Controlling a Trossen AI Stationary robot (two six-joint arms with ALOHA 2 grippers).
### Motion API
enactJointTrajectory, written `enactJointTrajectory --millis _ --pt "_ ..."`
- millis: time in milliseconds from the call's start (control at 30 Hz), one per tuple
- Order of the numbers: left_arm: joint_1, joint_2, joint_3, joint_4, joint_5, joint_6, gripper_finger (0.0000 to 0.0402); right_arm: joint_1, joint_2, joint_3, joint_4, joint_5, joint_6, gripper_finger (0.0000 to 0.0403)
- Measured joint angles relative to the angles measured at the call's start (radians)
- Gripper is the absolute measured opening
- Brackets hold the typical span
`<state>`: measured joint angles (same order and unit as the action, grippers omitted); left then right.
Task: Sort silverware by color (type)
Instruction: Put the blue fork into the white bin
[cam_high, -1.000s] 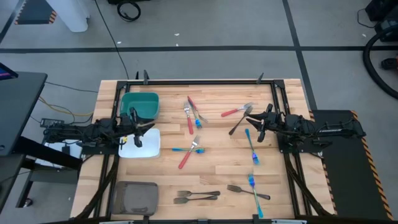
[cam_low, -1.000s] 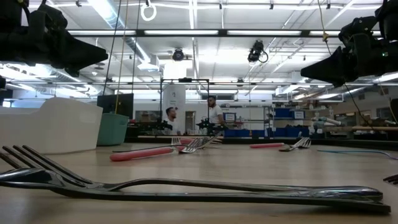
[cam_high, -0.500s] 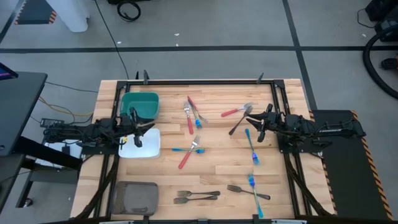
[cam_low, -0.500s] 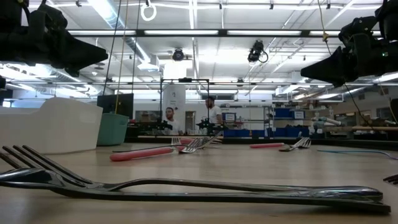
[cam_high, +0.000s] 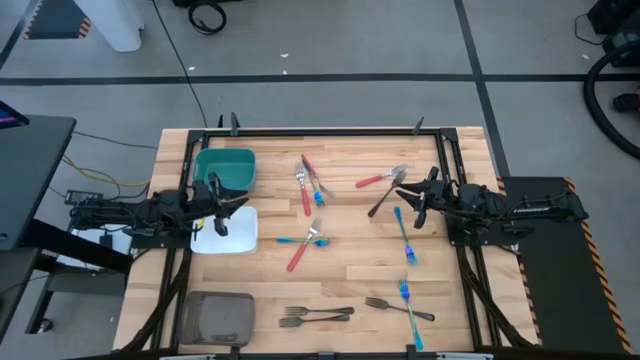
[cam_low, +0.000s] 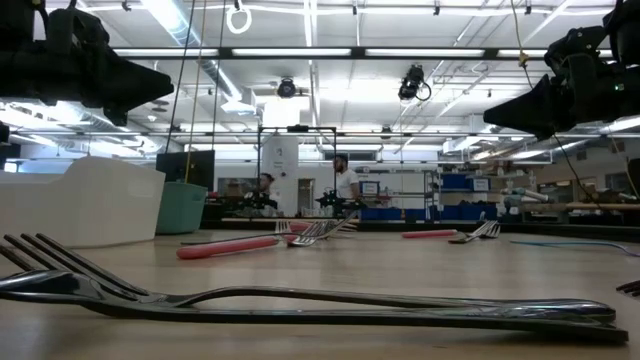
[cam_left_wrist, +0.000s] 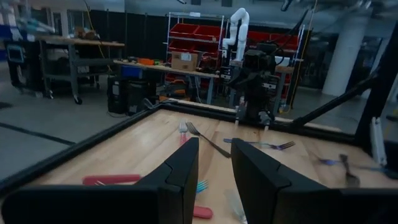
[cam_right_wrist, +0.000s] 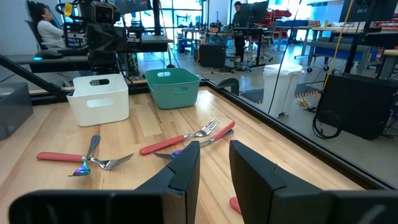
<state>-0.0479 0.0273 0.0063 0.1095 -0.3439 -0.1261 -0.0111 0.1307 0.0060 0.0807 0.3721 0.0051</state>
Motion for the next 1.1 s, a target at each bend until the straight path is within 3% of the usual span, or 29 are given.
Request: enactJointTrajectory --millis 400,633,1100 --pt "0.0 0.001 0.0 -0.023 0.001 -0.021 0.0105 0.0 0.0 0.0 0.0 0.0 0.0 0.0096" --pt "0.0 0.001 0.0 0.072 0.0 -0.021 0.0105 0.0 0.0 0.0 0.0 0.0 0.0 0.0096" --pt "0.0 0.001 0.0 0.079 0.0 -0.001 0.0105 0.0 0.0 0.0 0.0 0.0 0.0 0.0096"
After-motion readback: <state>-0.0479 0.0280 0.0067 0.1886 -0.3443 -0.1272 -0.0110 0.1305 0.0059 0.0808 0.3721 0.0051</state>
